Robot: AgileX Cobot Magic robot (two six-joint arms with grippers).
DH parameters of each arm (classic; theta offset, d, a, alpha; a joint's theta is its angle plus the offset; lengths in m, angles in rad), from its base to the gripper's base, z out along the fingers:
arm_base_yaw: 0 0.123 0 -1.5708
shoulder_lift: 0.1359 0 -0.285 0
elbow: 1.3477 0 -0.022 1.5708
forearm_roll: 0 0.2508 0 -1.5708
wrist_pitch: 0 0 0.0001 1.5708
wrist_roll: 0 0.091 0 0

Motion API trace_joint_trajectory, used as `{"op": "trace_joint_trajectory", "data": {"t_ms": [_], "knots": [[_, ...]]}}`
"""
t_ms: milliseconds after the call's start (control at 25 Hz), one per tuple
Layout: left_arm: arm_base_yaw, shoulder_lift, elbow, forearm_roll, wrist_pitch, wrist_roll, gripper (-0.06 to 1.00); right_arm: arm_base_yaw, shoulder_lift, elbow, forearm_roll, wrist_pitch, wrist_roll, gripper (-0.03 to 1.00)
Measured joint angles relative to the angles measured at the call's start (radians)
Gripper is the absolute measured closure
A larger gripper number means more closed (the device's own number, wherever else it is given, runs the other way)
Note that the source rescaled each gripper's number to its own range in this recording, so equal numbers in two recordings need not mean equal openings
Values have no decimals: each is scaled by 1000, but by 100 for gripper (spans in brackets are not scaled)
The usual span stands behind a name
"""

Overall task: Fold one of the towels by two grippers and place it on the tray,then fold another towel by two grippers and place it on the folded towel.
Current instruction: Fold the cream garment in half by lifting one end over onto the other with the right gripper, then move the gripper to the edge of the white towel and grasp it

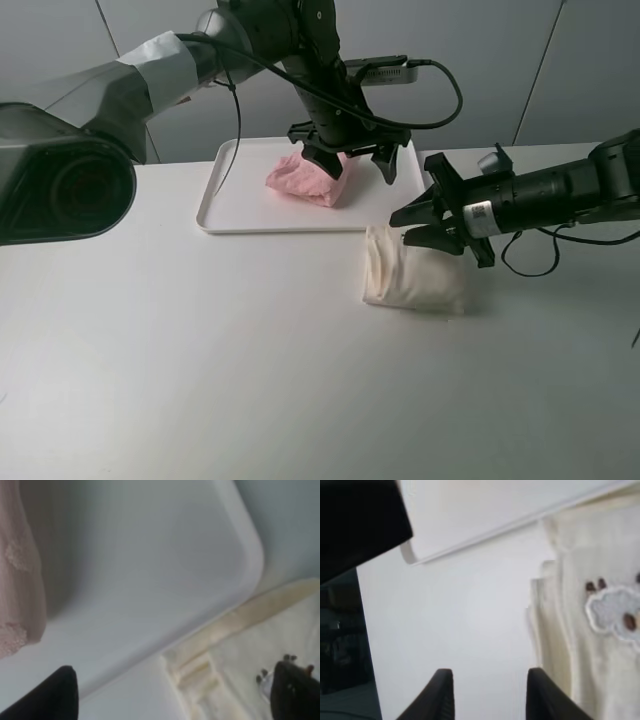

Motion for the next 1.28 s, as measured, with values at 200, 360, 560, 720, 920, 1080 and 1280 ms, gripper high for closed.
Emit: {"op": "trace_joint_trajectory", "data": {"t_ms": [200,360,560,720,920,1080,1280], "knots": [[18,0,0,-4,0,5,-4,-12,0,0,0,4,-16,55],[36,0,0,-10,0,7,-4,-108,-20,0,-54,4,-8,49],[37,0,0,-14,0,11,-4,-220,-32,0,-207,-20,55,39],[37,0,0,-14,0,15,-4,-224,-32,0,-306,-68,88,29],[37,0,0,-14,0,17,-4,-224,-30,0,-330,-94,97,28],[37,0,0,-14,0,25,-4,-200,18,0,-331,-96,97,28],[34,0,0,-17,0,29,-4,-148,78,-2,-292,-85,70,28]]}}
